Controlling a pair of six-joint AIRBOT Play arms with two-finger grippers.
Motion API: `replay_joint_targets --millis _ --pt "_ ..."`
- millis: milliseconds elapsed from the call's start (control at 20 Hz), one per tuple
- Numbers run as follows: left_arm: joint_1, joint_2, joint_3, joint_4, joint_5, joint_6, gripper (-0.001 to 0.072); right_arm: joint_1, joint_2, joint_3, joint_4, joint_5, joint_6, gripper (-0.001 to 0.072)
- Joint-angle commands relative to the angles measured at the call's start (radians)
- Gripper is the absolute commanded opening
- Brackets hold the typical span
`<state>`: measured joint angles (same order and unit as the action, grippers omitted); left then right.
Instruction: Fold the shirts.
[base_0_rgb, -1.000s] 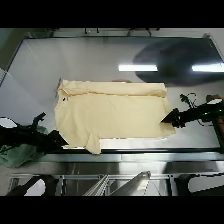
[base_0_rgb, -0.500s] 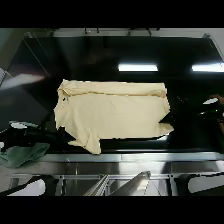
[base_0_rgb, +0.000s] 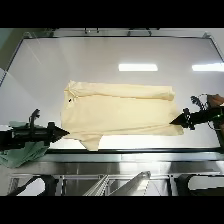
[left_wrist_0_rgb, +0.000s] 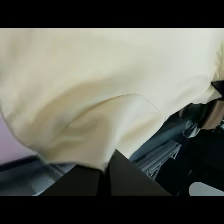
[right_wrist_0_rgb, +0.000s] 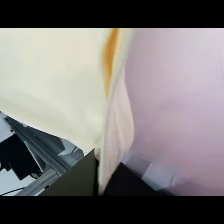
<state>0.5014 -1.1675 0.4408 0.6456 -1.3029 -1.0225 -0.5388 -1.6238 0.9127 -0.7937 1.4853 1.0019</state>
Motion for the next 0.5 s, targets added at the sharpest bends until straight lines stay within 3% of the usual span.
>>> replay_joint_targets --millis 0,50,100,300,350,400,450 --pt "0.045 0.146 0.000 0.063 -0.038 -0.057 0.0022 -0.024 0.009 -0.003 -0.015 0.052 0.026 0.0154" --pt "0.045 0.174 0.000 0.060 -0.039 -0.057 0.0022 -0.024 0.009 -0.003 -0.014 0.065 0.036 0.0143" --pt "0.043 0.192 -0.001 0.059 -0.041 -0.057 0.0023 -0.024 0.009 -0.003 -0.014 0.076 0.035 0.0015" --pt "0.043 0.231 -0.001 0.059 -0.067 -0.060 0.0023 -0.023 0.024 -0.015 -0.014 0.075 0.035 0.0022" --pt "0.043 0.233 0.000 0.059 -0.068 -0.060 0.0023 -0.023 0.025 -0.025 -0.016 0.075 0.035 0.0115" --pt "0.043 0.231 -0.001 0.060 -0.072 -0.060 0.0023 -0.025 0.025 -0.042 -0.036 0.066 0.033 0.0273" --pt "0.043 0.232 -0.001 0.060 -0.077 -0.060 0.0023 -0.030 0.029 -0.071 -0.081 0.045 0.043 0.0280"
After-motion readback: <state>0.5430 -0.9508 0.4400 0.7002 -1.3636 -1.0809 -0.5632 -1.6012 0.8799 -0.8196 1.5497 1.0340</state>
